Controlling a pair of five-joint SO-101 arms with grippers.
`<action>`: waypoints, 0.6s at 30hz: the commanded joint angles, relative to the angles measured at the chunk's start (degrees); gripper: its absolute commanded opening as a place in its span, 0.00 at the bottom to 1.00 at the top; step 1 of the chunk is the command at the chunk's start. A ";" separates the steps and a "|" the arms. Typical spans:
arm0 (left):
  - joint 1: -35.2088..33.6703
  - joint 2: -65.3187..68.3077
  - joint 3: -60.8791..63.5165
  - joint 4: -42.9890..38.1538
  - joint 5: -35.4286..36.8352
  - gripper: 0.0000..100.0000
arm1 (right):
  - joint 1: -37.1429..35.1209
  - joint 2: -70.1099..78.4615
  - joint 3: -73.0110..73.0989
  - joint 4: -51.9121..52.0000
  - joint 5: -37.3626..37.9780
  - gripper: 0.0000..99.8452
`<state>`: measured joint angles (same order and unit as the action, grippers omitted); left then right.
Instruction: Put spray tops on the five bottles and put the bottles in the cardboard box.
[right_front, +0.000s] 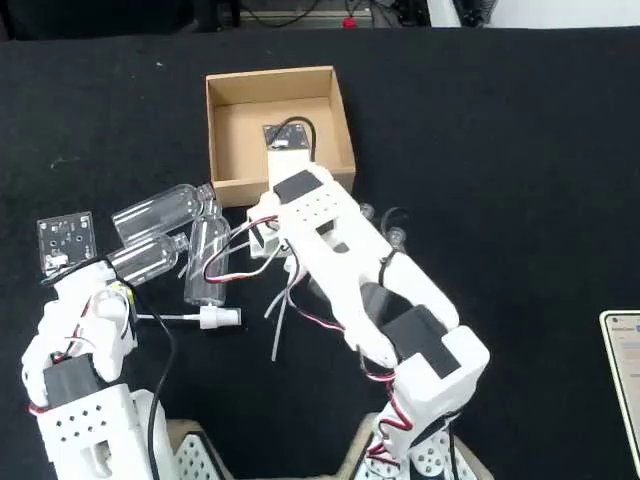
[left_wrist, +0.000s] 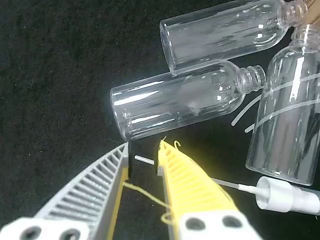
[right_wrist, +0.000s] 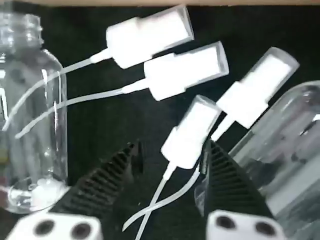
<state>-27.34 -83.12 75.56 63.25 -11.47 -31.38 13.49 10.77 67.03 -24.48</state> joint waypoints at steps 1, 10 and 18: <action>-0.40 -0.53 -1.01 -0.35 0.44 0.11 | 0.97 1.19 -2.86 -0.44 0.79 0.17; -0.40 -0.53 -1.10 -0.44 0.44 0.11 | 3.08 6.81 -4.70 -0.35 0.79 0.17; -0.40 -0.53 -1.10 -0.35 0.53 0.11 | 2.90 6.46 -7.87 3.60 4.13 0.03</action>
<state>-27.34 -83.12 75.56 63.25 -11.47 -29.27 20.70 7.34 67.65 -23.69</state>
